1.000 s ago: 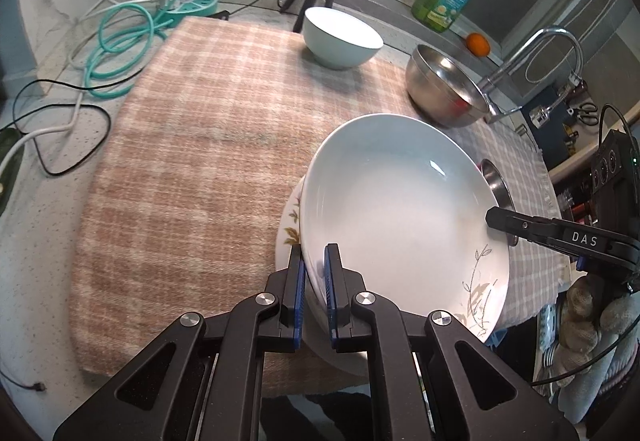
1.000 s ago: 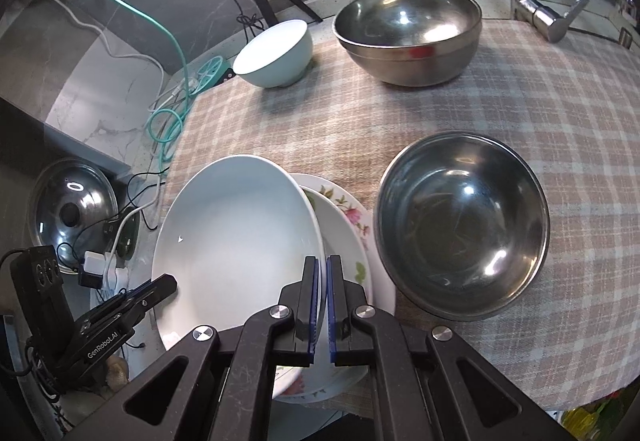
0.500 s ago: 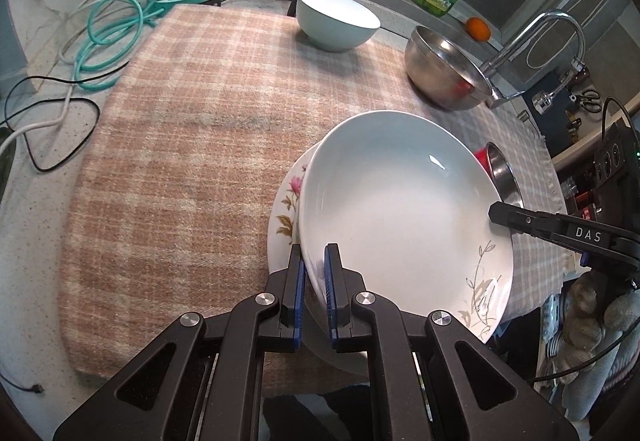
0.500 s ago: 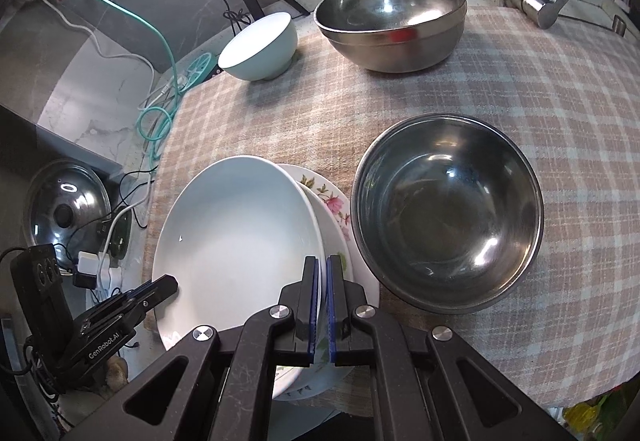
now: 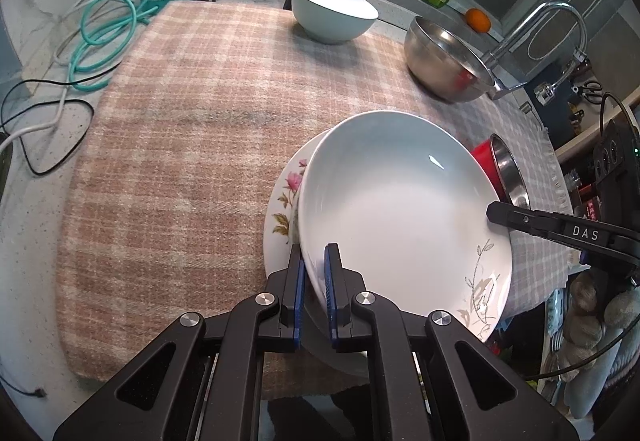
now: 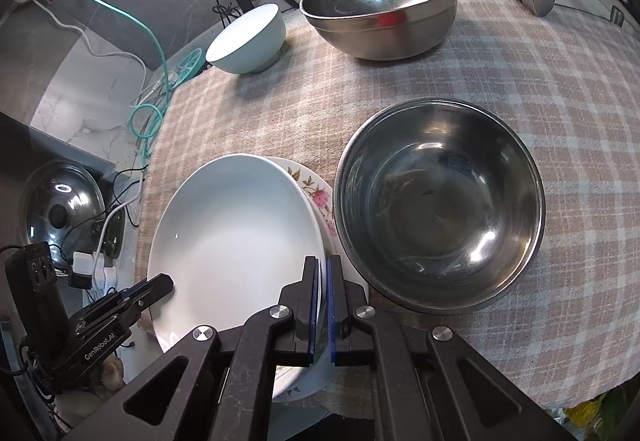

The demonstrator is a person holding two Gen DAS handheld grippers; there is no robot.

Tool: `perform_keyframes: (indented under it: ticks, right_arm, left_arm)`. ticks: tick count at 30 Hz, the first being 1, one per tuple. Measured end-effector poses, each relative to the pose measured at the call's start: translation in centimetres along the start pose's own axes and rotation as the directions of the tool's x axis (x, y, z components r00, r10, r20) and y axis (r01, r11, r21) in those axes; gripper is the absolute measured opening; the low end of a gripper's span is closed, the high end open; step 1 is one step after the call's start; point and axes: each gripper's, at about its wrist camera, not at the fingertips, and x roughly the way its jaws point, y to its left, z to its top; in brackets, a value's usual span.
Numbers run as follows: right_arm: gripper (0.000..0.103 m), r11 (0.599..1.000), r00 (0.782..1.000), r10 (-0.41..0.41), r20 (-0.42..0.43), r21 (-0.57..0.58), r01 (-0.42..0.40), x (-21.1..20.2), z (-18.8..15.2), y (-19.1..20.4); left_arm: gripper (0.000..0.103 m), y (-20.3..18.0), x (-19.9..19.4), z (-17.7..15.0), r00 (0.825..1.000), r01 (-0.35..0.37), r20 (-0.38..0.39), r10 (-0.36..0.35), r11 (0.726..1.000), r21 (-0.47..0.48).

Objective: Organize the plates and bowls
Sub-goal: 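Lower the white plate onto the floral plate stack with both grippers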

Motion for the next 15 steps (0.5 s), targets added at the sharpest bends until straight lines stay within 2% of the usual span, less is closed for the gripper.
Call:
perform_keyframes:
  ticks: [15]
  right_arm:
    - [0.004,1.000,1.000,-0.007,-0.009,0.000,0.007,0.43,-0.20,-0.22]
  left_arm:
    - [0.007,-0.43,0.14,0.09,1.000,-0.027,0.005,0.027,0.999,0.033]
